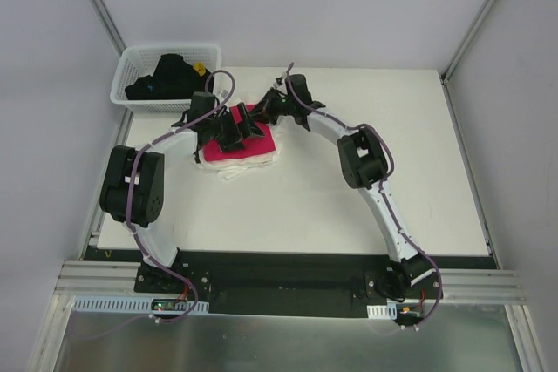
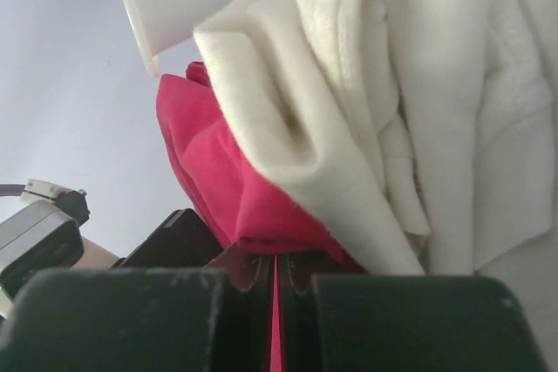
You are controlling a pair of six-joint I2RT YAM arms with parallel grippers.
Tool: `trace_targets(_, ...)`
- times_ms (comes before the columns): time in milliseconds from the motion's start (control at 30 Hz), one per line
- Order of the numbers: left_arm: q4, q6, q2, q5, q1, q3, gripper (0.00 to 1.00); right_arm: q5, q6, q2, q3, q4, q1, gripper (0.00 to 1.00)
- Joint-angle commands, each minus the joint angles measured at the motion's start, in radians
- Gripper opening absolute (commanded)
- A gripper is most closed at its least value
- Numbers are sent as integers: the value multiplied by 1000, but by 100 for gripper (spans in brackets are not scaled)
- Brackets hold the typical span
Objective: Fold and stack the t-shirts
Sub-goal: Put the neatly folded tshirt into the corner of the board with both arms
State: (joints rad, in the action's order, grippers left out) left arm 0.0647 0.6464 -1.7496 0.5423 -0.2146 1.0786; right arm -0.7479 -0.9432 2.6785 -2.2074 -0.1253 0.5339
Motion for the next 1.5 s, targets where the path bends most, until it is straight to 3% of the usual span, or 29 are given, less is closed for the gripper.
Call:
trace_targets(0,-39,-37,22,-7,9,1,99,8,-32,17,32,-45,-18,1)
trace_targets(300,-39,-30,5,13,7,-2,99,28,-5,-23,104,-60,-61,1)
trace_targets(400,-39,-33,39,15,7,18,99,12,1,-49,101,-65,-72,5)
trace_targets(567,-52,-54,113,4,7,101,99,5,55,-153,169,-63,-87,28)
trace_targets(833,-149,-116,153,-68,14,326,99,7,72,-337,377,-146,-146,34)
trace_targets(1000,-172,-145,41,-111,17,426,99,-2,72,-448,526,-212,-173,37)
trace_targets(1167,-169,-146,-155,-146,14,515,99,-21,98,-537,627,-252,-216,51)
trace_targets(1467,-170,-134,-462,-166,14,734,99,-45,132,-687,775,-280,-296,53)
